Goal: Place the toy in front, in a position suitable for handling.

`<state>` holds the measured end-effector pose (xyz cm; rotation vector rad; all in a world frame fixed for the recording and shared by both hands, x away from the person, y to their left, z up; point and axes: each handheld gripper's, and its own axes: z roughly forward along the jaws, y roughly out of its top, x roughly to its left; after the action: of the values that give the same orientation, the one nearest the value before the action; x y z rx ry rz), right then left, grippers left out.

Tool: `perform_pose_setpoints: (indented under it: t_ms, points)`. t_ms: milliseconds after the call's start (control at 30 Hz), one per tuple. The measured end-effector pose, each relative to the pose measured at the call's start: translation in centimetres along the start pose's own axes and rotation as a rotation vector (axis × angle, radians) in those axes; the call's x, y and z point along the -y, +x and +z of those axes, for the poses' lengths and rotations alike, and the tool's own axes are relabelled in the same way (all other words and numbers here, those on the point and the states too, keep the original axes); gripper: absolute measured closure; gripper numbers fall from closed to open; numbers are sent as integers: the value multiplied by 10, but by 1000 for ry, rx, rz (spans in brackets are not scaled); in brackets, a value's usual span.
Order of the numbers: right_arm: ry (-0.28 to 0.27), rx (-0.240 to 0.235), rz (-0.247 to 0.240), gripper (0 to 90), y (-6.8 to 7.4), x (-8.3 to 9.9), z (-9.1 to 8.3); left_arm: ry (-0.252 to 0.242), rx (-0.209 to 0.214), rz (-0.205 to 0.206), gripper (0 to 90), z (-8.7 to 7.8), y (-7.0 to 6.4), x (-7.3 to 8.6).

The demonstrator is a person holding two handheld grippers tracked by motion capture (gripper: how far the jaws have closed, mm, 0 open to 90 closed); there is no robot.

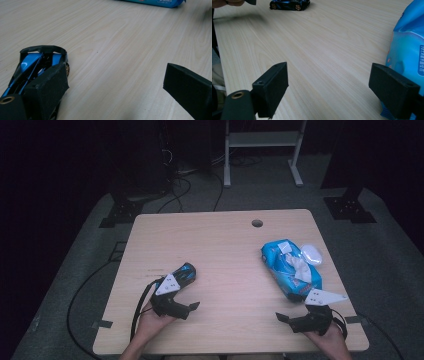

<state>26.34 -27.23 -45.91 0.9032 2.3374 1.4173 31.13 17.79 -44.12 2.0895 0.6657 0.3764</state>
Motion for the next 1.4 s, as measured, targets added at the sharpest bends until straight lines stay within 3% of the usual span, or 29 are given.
perform_pose_setpoints:
  t_ms: [200, 433, 700, 800, 967, 1067, 1100, 1200, 1400]
  points:
    - [-5, -10, 6, 150, -1, -1, 1, -4, -25, -29, 50, -2, 9, -1]
    - [-25, -10, -5, 150, 2, -3, -2, -21, -53, -18, 51, -8, 16, -4]
    - [-45, 6, 0, 150, 2, -6, -6, -3, -100, -9, 50, -13, 41, -8]
    - [-43, 1, 0, 150, 1, -6, -5, 44, -111, -2, 50, -8, 56, -10]
    - [-37, -4, -9, 150, 3, -8, -3, 130, -116, -26, 50, 3, 78, -7]
    - [-34, -10, -15, 150, 3, -8, -2, 150, -92, -54, 51, 7, 87, -2]
    - [-34, -11, -16, 150, 4, -8, -2, 186, -78, -57, 51, 10, 90, 0]
    - [-33, -17, -16, 150, 4, -9, -1, 282, -54, -17, 50, 17, 94, 2]
    - [-23, -27, -20, 150, 5, -10, 3, 347, 2, 21, 51, 24, 96, -3]
